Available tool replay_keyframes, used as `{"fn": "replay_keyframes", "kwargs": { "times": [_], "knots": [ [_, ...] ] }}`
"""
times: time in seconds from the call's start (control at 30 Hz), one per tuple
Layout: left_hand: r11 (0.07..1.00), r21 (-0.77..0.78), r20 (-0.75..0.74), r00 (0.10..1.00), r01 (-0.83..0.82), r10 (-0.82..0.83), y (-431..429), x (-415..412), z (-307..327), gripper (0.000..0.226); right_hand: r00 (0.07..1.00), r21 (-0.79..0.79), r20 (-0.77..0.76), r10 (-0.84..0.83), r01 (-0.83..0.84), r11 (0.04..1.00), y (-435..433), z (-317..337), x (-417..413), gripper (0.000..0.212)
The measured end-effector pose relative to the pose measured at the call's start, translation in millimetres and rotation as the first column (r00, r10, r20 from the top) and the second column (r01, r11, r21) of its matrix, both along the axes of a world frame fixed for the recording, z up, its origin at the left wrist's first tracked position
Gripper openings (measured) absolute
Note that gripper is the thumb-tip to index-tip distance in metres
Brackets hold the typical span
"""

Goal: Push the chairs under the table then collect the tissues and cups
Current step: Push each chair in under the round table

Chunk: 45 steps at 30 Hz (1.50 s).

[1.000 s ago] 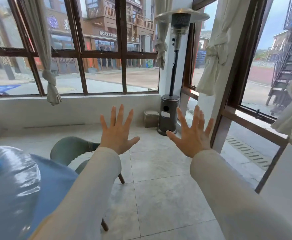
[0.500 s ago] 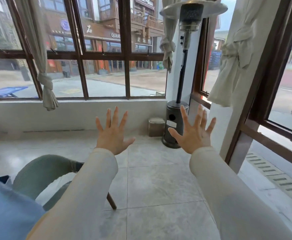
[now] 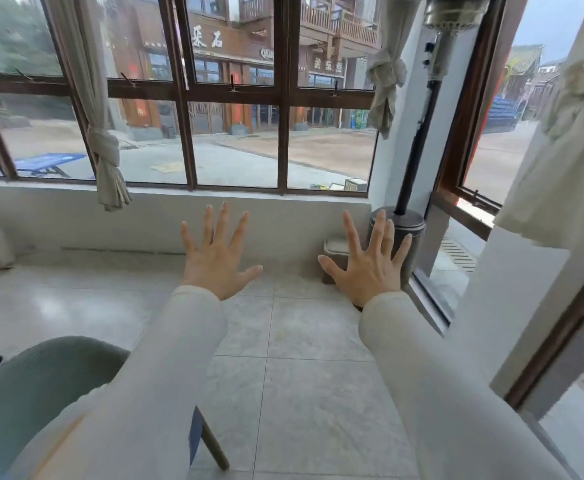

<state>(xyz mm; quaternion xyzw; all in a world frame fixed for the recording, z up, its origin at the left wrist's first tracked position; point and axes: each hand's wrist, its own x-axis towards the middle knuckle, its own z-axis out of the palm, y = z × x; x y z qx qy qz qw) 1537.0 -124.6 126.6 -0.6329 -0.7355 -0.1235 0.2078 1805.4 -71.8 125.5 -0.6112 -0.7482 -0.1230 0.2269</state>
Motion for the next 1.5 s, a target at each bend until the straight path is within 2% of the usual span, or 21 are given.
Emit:
{"fn": "replay_keyframes", "kwargs": {
  "times": [0.47, 0.63, 0.83, 0.97, 1.1, 1.5],
  "knots": [
    [0.998, -0.039, 0.065, 0.997, -0.046, 0.049, 302.4, -82.4, -9.2, 0.102, 0.997, -0.056, 0.015, 0.076, -0.075, 0.996, 317.3, 4.3, -100.6, 0.087],
    [0.989, -0.052, 0.093, 0.985, -0.137, 0.142, 400.2, -129.5, -20.9, 0.102, 0.988, -0.035, 0.024, 0.156, -0.155, 0.987, 446.1, -10.9, -150.7, 0.091],
    [0.949, -0.036, 0.146, 0.938, -0.312, 0.314, 497.3, -208.0, -11.9, 0.101, 0.948, -0.032, 0.062, 0.313, -0.311, 0.950, 587.3, -8.4, -253.9, 0.090],
    [0.902, -0.018, 0.139, 0.893, -0.431, 0.429, 522.8, -269.6, -12.6, 0.101, 0.901, -0.048, 0.066, 0.428, -0.426, 0.904, 647.6, -1.9, -342.4, 0.090],
    [0.816, -0.037, 0.173, 0.800, -0.577, 0.574, 525.0, -341.0, -28.5, 0.102, 0.804, -0.102, 0.050, 0.592, -0.585, 0.804, 673.4, -16.8, -448.6, 0.090],
    [0.538, -0.171, 0.281, 0.482, -0.826, 0.830, 490.1, -583.6, -98.8, 0.103, 0.527, -0.205, 0.088, 0.845, -0.821, 0.534, 662.2, -64.2, -779.5, 0.091]
  ]
}}
